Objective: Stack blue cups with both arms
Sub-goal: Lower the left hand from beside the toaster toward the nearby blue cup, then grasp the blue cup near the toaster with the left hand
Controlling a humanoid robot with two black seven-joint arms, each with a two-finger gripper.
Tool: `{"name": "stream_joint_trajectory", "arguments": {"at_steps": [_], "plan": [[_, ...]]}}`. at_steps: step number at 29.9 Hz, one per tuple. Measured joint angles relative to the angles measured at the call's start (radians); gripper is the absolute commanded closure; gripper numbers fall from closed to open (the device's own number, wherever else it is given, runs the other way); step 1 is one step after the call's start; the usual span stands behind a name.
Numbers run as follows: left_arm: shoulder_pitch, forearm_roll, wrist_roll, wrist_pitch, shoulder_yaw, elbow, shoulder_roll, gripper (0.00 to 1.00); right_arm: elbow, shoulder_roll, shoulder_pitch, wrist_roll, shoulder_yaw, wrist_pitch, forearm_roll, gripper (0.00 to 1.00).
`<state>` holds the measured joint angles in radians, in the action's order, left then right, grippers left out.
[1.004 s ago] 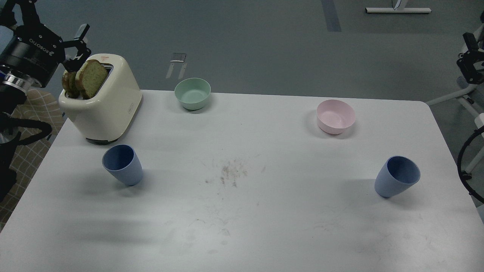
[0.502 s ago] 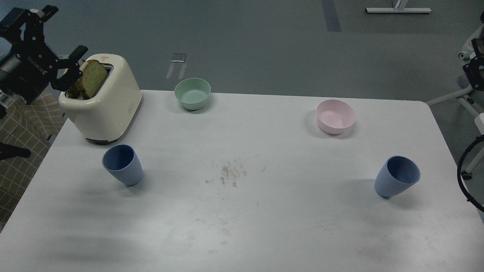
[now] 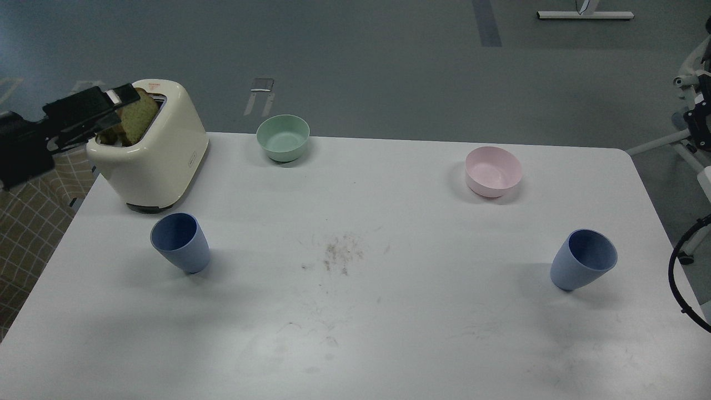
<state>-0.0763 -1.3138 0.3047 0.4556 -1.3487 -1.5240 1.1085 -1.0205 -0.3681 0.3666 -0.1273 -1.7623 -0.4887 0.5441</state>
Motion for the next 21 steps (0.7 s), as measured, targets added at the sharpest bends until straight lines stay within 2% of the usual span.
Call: {"name": "stream_joint_trajectory", "arguments": {"at_steps": [7,14,16,21], "plan": [[0.066,-0.354,0.002,-0.001,0.004,-0.029,0.048,0.06,0.003,0.0,-0.006,-0.005,-0.022,0.0,-0.083,0.0],[0.084,-0.455,0.015,-0.015,0.065,0.008,0.044,0.13,0.005,-0.001,-0.015,-0.006,-0.027,0.0,-0.123,0.0],[0.08,-0.493,0.016,-0.03,0.095,0.021,0.037,0.17,0.005,-0.001,-0.015,-0.006,-0.03,0.0,-0.131,0.0],[0.078,-0.575,0.014,-0.074,0.151,0.034,-0.006,0.2,-0.001,-0.002,-0.015,-0.006,-0.032,0.0,-0.134,0.0]]}}
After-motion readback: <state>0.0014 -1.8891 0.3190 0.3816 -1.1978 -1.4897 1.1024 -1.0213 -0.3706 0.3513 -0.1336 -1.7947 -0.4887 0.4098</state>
